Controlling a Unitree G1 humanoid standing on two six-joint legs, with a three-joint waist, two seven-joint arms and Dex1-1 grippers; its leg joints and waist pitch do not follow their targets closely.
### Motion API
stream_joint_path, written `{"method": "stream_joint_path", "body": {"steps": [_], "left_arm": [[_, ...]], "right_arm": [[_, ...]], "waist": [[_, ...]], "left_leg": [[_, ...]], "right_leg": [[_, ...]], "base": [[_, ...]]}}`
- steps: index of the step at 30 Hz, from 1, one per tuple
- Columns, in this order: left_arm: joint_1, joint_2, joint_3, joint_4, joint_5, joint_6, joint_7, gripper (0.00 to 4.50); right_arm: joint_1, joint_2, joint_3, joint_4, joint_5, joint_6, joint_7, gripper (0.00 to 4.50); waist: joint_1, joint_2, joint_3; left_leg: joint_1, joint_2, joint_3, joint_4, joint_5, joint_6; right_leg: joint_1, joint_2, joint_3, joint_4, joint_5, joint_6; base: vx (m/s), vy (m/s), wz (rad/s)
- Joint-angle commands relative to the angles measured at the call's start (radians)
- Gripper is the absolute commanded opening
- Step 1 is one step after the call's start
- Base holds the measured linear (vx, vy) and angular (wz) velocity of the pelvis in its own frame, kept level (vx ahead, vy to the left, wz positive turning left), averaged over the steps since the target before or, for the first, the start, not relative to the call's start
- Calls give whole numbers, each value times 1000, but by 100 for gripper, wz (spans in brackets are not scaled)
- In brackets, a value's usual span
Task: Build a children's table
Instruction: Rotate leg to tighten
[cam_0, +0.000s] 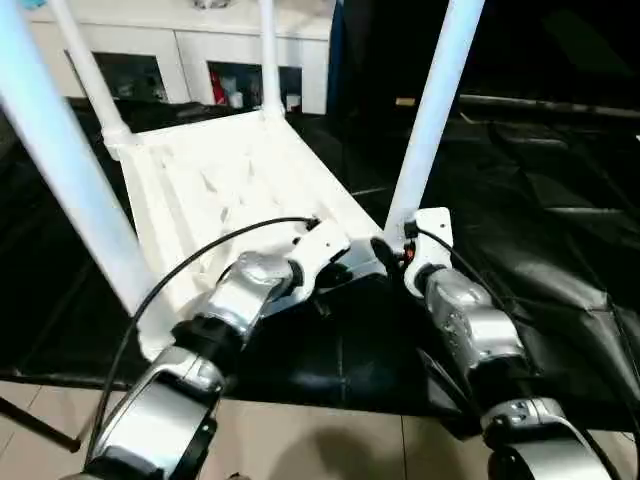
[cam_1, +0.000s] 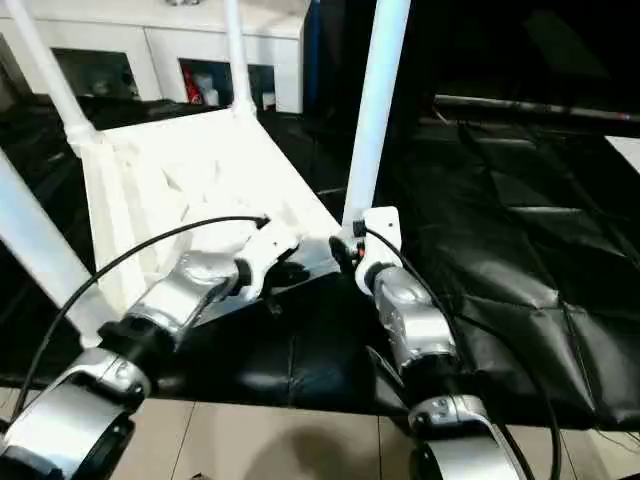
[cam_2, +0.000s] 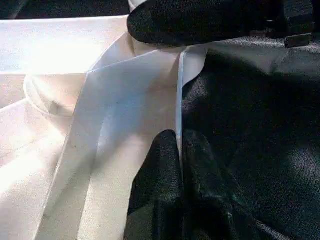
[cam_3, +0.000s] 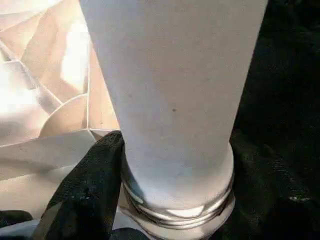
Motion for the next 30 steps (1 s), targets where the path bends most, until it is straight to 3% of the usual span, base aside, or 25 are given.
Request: {"method": "stream_joint_path", "body": {"steps": [1,5,9,13,14,18,22,23,25,30], "left_arm": [[0,-3,17,22,-6,-20,34,0],[25,47,16,-12,-22,-67,-68,0],[58,102,14,-55,-51,-100,-203,0],[108,174,5,-146,-107,-109,-386,0],[112,182,3,-154,-111,-105,-402,0],[136,240,-11,-209,-139,-74,-515,0],[142,248,-3,-221,-135,-68,-535,0],[145,250,-3,-226,-134,-67,-541,0],[148,250,0,-234,-136,-60,-543,0],[150,249,1,-243,-138,-50,-545,0]], "right_arm": [[10,31,55,0,8,-8,88,345],[23,-43,80,-61,17,-6,223,389],[62,-140,139,-148,25,19,409,411],[118,-252,185,-250,55,48,597,411],[122,-260,188,-256,54,48,611,411],[135,-299,210,-273,31,38,666,411],[139,-302,213,-287,44,52,687,411],[139,-303,214,-292,51,58,694,386],[136,-298,211,-294,58,65,697,386],[137,-301,215,-294,53,64,709,330]], "waist": [[4,-14,-56],[5,-17,-58],[6,-20,-58],[6,-16,-59],[6,-12,-58],[7,-10,-59],[11,-13,-59],[13,-12,-60],[14,-14,-60],[16,-14,-61]], "left_leg": [[3,33,-10,-69,-151,25],[-1,34,-11,-68,-133,43],[-4,35,-11,-65,-102,65],[-4,40,-10,-64,-101,79],[1,42,-8,-65,-119,78],[4,45,-9,-68,-123,62],[2,43,-7,-65,-98,66],[1,42,-7,-65,-95,67],[1,42,-6,-64,-91,70],[2,42,-6,-63,-90,69]], "right_leg": [[40,-81,46,-88,-129,-196],[43,-80,44,-85,-107,-196],[45,-80,43,-82,-70,-205],[42,-80,44,-74,-31,-220],[36,-80,44,-76,-42,-231],[34,-79,43,-73,-40,-248],[39,-79,44,-68,11,-254],[39,-80,44,-68,14,-253],[40,-80,44,-67,21,-254],[39,-79,43,-66,20,-253]], "base": [[0,0,0],[0,0,0],[0,0,0],[0,0,0],[0,0,0],[0,0,0],[0,0,0],[0,0,0],[0,0,0],[0,0,0]]}}
